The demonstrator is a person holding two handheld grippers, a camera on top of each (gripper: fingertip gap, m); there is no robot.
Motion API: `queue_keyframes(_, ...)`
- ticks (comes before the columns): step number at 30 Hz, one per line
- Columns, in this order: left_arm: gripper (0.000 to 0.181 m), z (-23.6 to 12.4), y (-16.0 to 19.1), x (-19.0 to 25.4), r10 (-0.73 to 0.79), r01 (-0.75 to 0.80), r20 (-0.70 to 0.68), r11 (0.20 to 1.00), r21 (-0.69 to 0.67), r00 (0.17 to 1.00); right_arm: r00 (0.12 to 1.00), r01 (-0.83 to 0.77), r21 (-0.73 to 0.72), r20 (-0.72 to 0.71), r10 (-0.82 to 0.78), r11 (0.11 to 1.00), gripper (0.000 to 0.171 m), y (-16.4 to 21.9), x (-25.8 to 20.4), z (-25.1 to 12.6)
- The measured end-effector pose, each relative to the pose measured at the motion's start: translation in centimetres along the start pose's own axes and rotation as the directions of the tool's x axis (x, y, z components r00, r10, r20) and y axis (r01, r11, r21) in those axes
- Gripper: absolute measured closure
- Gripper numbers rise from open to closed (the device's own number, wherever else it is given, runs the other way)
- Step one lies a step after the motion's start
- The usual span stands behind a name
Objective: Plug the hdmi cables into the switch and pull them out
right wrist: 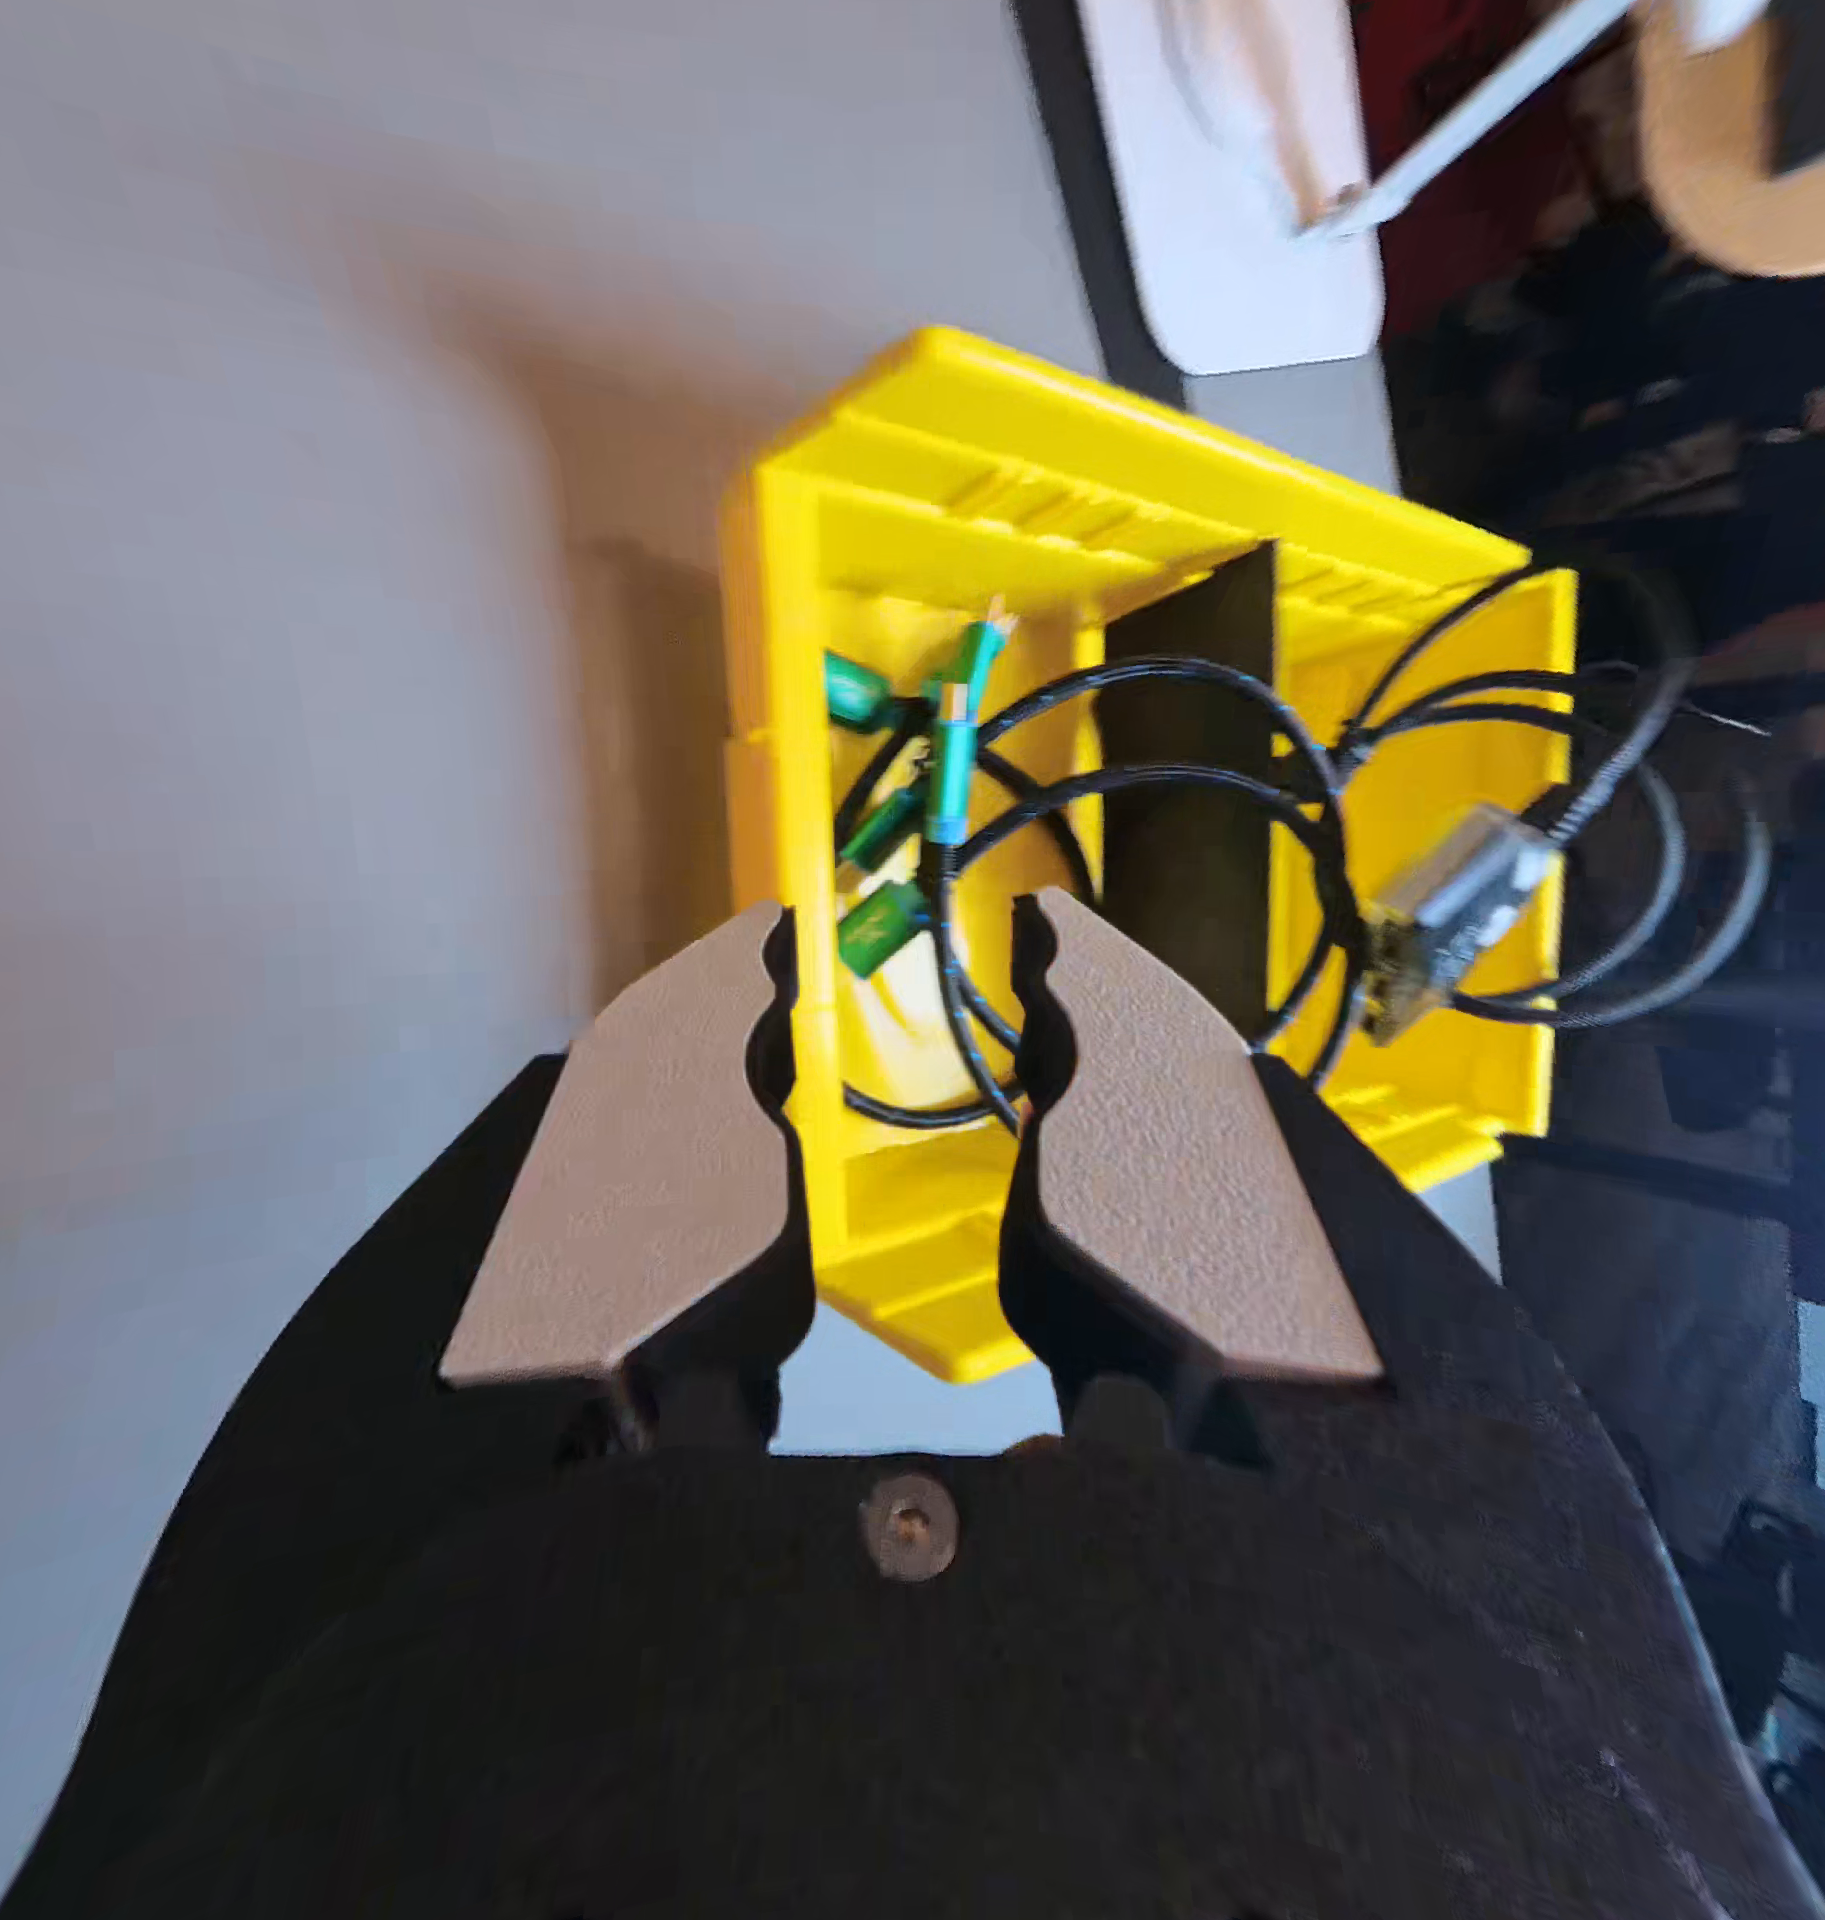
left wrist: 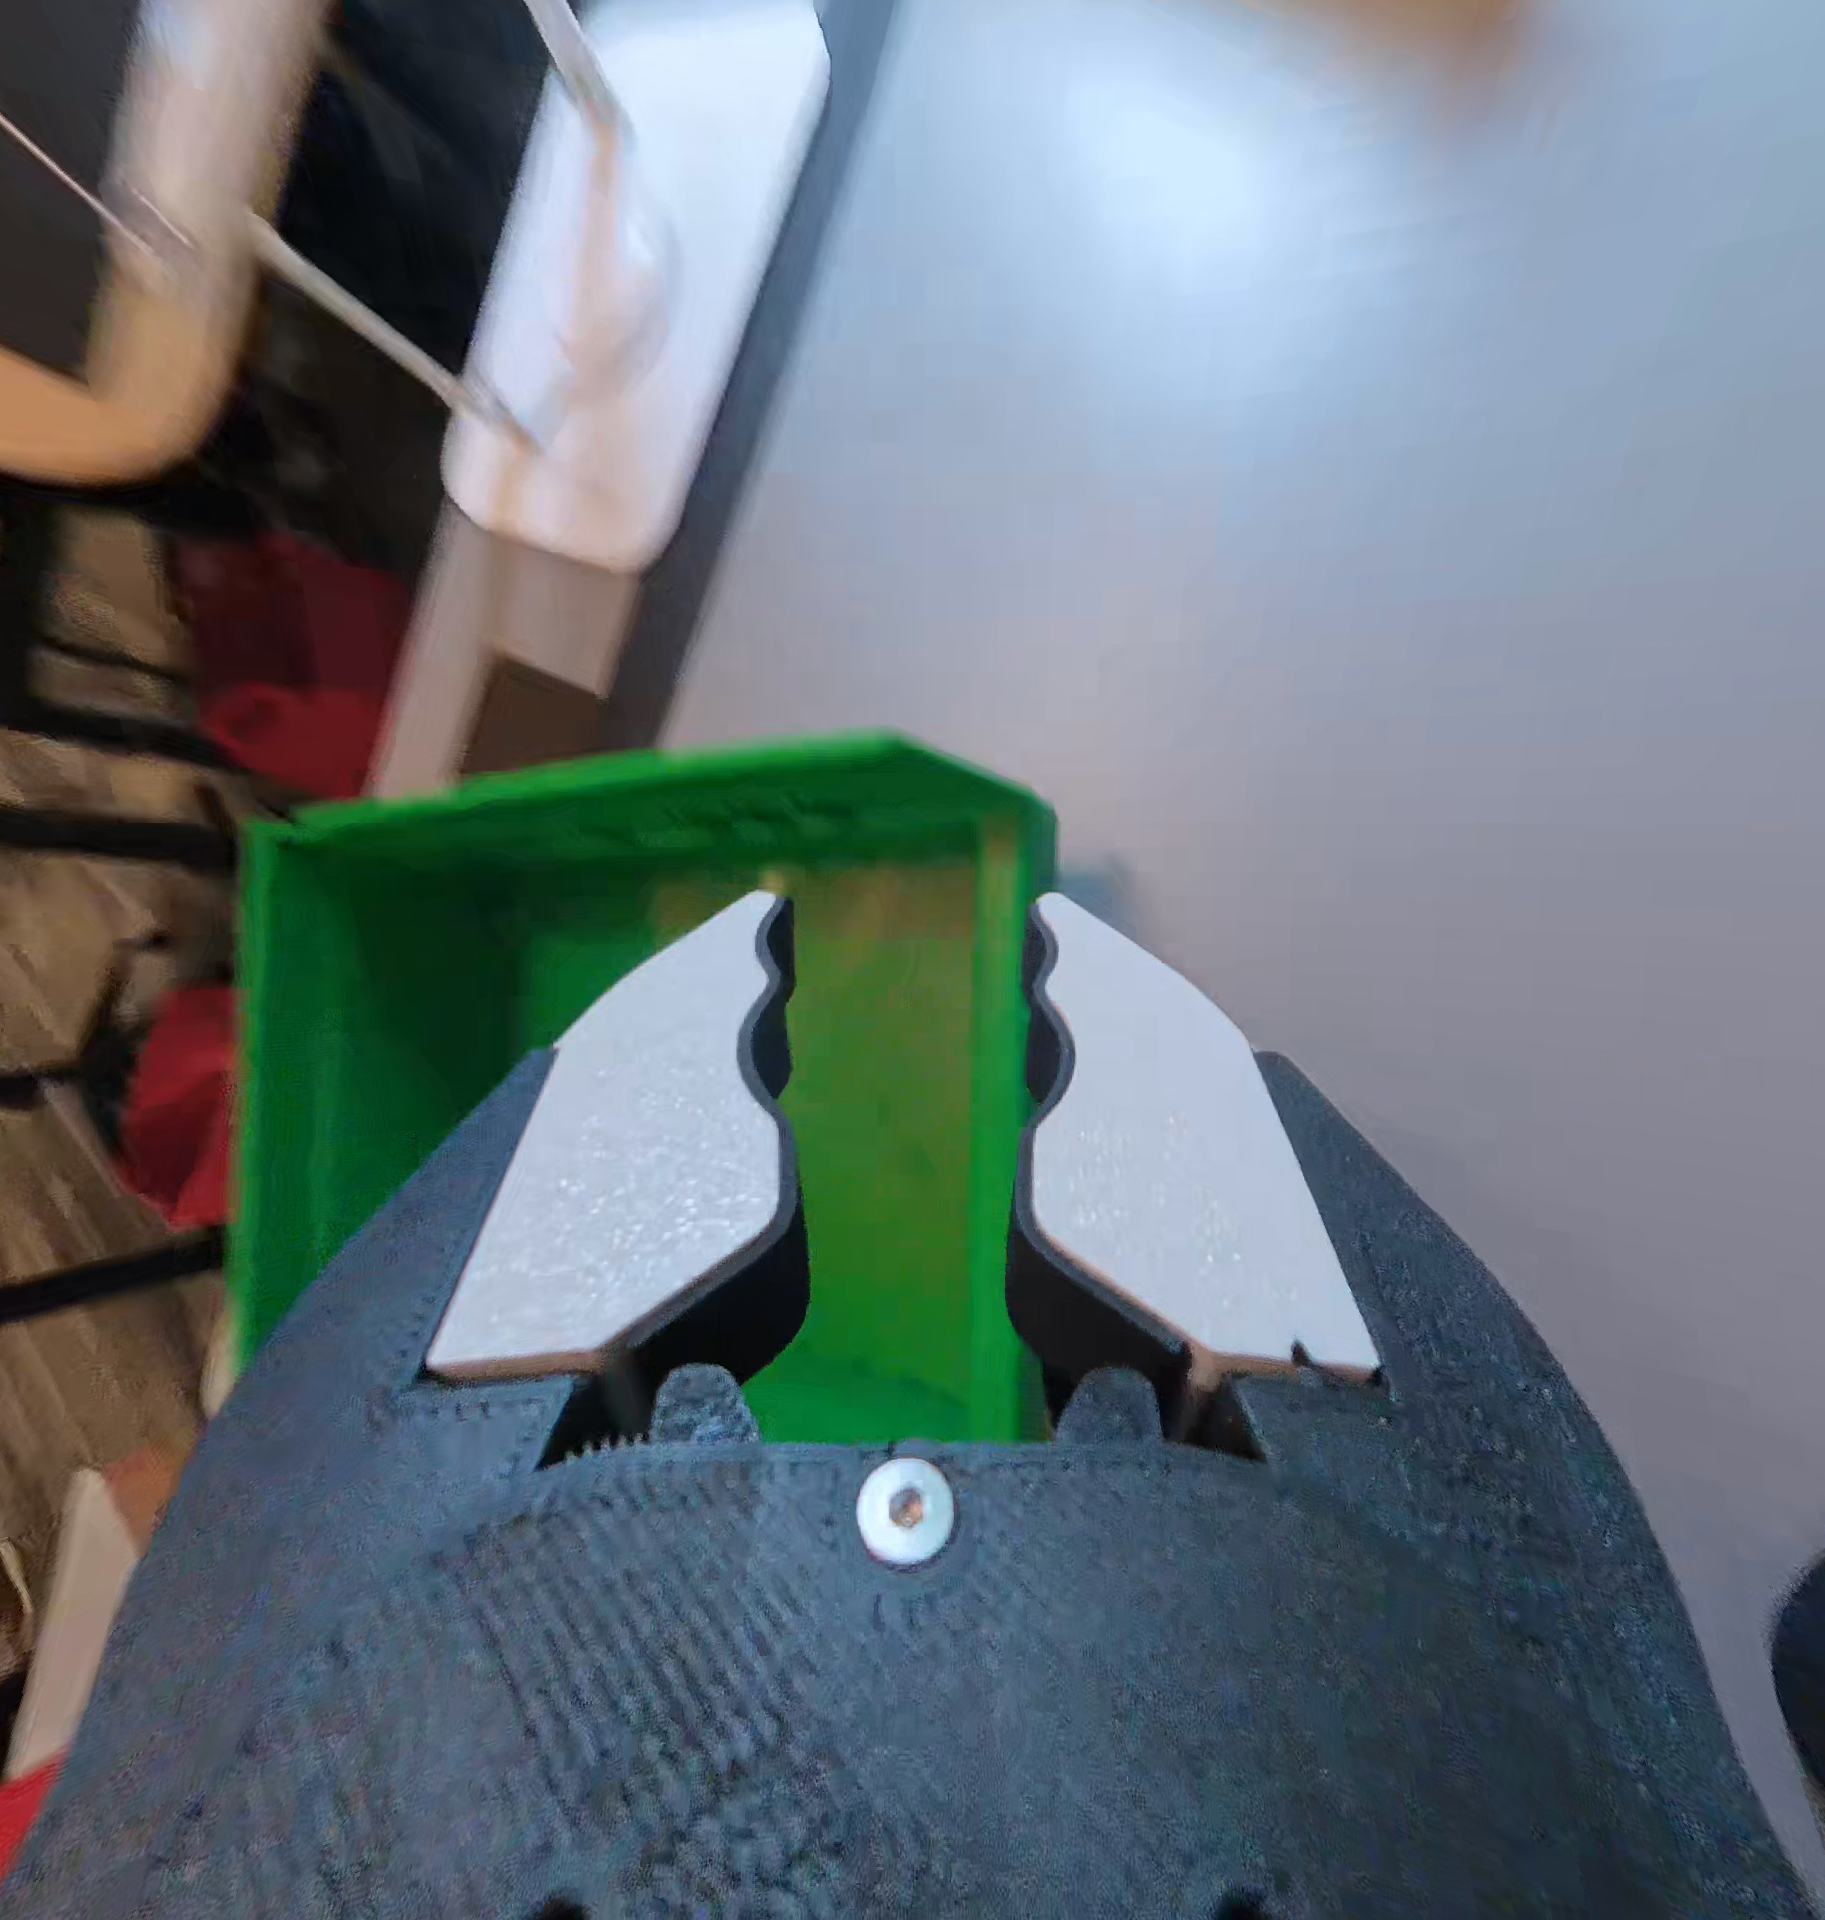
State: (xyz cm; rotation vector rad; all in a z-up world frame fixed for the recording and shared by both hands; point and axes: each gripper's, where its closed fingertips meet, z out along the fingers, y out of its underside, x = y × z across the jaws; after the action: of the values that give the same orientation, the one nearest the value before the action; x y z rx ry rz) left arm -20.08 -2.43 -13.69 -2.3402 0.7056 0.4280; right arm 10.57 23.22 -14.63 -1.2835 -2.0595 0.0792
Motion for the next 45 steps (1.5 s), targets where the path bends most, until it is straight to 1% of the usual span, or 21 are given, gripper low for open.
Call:
queue_keyframes(1, 0.136, 0.9, 1.8, 0.7, -0.015, 0.013, -0.034, 0.998, -0.055, 0.999, 0.999, 0.026, -0.029, 0.028, -0.025, 0.999, 0.131, 0.1, -1.2, 1.0)
queue_keyframes(4, 0.131, 2.8, 6.2, 2.3, -0.025, 0.01, -0.076, 0.982, -0.187, 0.997, 0.996, 0.078, -0.1, 0.059, -0.072, 0.992, 0.127, 0.4, -2.8, 3.9)
queue_keyframes(7, 0.132, 4.4, 9.8, 2.4, 0.038, -0.049, -0.043, 0.948, -0.316, 0.998, 0.994, 0.1, -0.163, 0.068, -0.09, 0.982, 0.126, 0.6, -2.3, 6.4)
queue_keyframes(9, 0.138, 5.5, 11.3, 2.6, 0.064, -0.076, -0.045, 0.932, -0.356, 0.997, 0.99, 0.104, -0.187, 0.116, -0.083, 0.977, 0.132, 0.6, -2.6, 7.7)
queue_keyframes(10, 0.148, 6.0, 11.5, 2.6, 0.078, -0.087, -0.037, 0.932, -0.352, 0.996, 0.984, 0.114, -0.188, 0.156, -0.085, 0.976, 0.138, 0.5, -3.2, 8.1)
queue_keyframes(11, 0.152, 6.3, 11.2, 2.6, 0.091, -0.097, -0.036, 0.942, -0.322, 0.995, 0.981, 0.125, -0.184, 0.167, -0.094, 0.975, 0.143, 0.2, -3.5, 8.4)
queue_keyframes(14, 0.152, 6.4, 10.6, 2.8, 0.134, -0.136, -0.027, 0.946, -0.294, 0.991, 0.976, 0.181, -0.176, 0.15, -0.155, 0.968, 0.143, -0.4, -3.9, 8.4)
queue_keyframes(17, 0.151, 6.3, 9.2, 4.2, 0.169, -0.175, -0.047, 0.953, -0.249, 0.984, 0.965, 0.226, -0.124, 0.163, -0.205, 0.966, 0.142, -1.3, -5.9, 7.5)
queue_keyframes(22, 0.148, 6.7, 4.5, 7.8, 0.316, -0.322, -0.071, 0.938, -0.125, 0.946, 0.945, 0.305, -0.038, 0.136, -0.297, 0.952, 0.142, -3.6, -10.9, 5.1)
queue_keyframes(25, 0.146, 7.1, 1.2, 9.0, 0.41, -0.411, -0.044, 0.911, -0.024, 0.911, 0.952, 0.297, 0.062, 0.056, -0.301, 0.953, 0.142, -5.8, -13.7, 3.3)
queue_keyframes(27, 0.146, 6.8, -0.6, 9.2, 0.407, -0.406, -0.026, 0.913, 0.03, 0.913, 0.981, 0.177, 0.23, 0.037, -0.19, 0.957, 0.141, -8.3, -15.4, 0.5)
queue_keyframes(30, 0.15, 4.7, -3.4, 9.3, 0.324, -0.321, 0.009, 0.934, 0.158, 0.946, 0.991, -0.124, 0.476, 0.097, 0.088, 0.871, 0.142, -10.2, -15.9, -5.2)
queue_keyframes(32, 0.151, 2.6, -5.8, 10.4, 0.208, -0.194, -0.016, 0.933, 0.303, 0.978, 0.954, -0.254, 0.537, -0.001, 0.301, 0.805, 0.142, -7.9, -13.0, -7.7)
queue_keyframes(34, 0.151, 0.8, -8.1, 12.0, 0.085, -0.04, -0.09, 0.911, 0.411, 0.992, 0.837, -0.402, 0.562, -0.096, 0.539, 0.723, 0.142, -3.4, -9.7, -9.0)
queue_keyframes(36, 0.15, 0.0, -10.4, 13.8, -0.049, 0.134, -0.188, 0.869, 0.476, 0.981, 0.699, -0.567, 0.536, -0.09, 0.709, 0.626, 0.135, 1.0, -8.4, -8.5)
queue_keyframes(38, 0.15, 0.2, -12.8, 15.4, -0.179, 0.315, -0.298, 0.802, 0.508, 0.938, 0.62, -0.661, 0.491, -0.07, 0.782, 0.568, 0.125, 3.5, -8.4, -7.0)
queue_keyframes(40, 0.143, 1.5, -15.0, 16.6, -0.289, 0.454, -0.374, 0.74, 0.497, 0.881, 0.592, -0.71, 0.45, -0.034, 0.805, 0.541, 0.117, 4.1, -8.8, -5.1)
queue_keyframes(42, 0.128, 3.7, -16.6, 16.9, -0.36, 0.503, -0.361, 0.718, 0.482, 0.86, 0.568, -0.753, 0.414, 0.017, 0.823, 0.512, 0.113, 3.8, -8.9, -3.3)
queue_keyframes(43, 0.126, 4.9, -17.4, 16.8, -0.383, 0.516, -0.353, 0.711, 0.478, 0.854, 0.556, -0.768, 0.405, 0.035, 0.831, 0.497, 0.114, 3.7, -8.7, -2.5)
queue_keyframes(44, 0.127, 5.9, -18.2, 17.1, -0.395, 0.538, -0.375, 0.706, 0.459, 0.839, 0.551, -0.775, 0.394, 0.037, 0.834, 0.495, 0.122, 3.7, -8.3, -1.7)
queue_keyframes(45, 0.131, 7.1, -18.7, 17.4, -0.403, 0.547, -0.385, 0.718, 0.43, 0.831, 0.553, -0.769, 0.386, 0.004, 0.833, 0.509, 0.136, 3.9, -7.9, -1.1)
